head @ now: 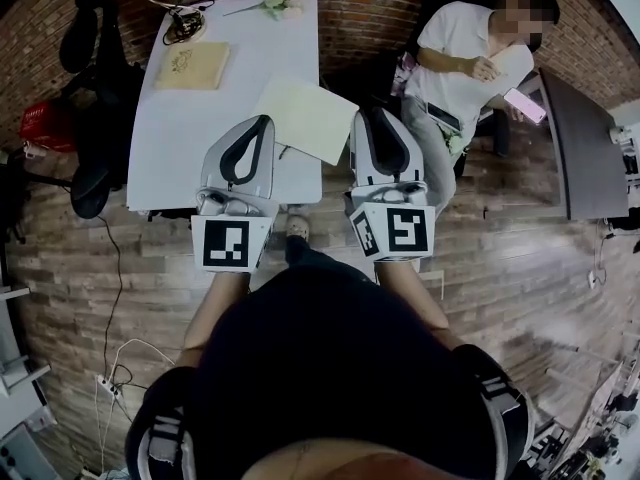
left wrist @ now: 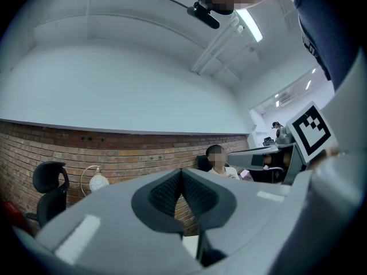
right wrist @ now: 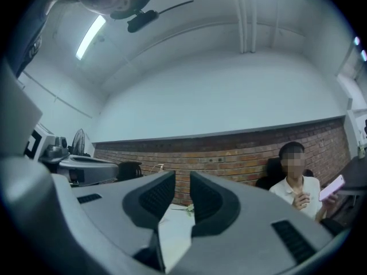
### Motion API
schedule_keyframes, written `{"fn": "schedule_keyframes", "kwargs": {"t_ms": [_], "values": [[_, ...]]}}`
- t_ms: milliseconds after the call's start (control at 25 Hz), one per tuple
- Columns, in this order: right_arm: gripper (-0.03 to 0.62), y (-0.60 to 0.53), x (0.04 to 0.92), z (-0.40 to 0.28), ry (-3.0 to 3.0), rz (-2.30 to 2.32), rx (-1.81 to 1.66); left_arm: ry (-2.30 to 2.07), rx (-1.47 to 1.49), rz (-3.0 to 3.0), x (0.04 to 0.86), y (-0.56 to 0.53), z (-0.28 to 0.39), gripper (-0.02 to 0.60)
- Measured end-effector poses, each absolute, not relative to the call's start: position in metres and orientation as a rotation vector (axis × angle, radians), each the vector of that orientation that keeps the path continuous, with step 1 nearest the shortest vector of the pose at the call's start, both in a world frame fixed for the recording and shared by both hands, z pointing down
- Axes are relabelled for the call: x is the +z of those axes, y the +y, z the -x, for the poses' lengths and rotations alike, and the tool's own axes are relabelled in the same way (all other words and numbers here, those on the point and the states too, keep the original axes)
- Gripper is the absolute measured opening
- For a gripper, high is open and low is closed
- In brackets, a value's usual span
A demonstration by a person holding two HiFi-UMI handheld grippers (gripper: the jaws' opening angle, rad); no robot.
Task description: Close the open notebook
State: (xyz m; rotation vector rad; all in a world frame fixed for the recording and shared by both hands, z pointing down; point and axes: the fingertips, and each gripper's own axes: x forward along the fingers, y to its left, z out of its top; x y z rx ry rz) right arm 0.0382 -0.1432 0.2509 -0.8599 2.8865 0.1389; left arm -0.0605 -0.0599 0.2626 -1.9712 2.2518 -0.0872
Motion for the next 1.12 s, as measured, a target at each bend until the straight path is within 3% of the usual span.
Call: {"fn": "schedule_keyframes", "kwargs": {"t_ms": [560,1120], "values": [[0.074,-0.226,0.261,0.010,2.863,0.968,0.116,2.191,-0.113,2.046,0.269,-0.149,0.115,0.006],[0.074,-0.236,0.270,-0.010,2.805,1.144,0.104,2.067,-0.105,2.171,0.271,-0.183,0.109,0.006]]}}
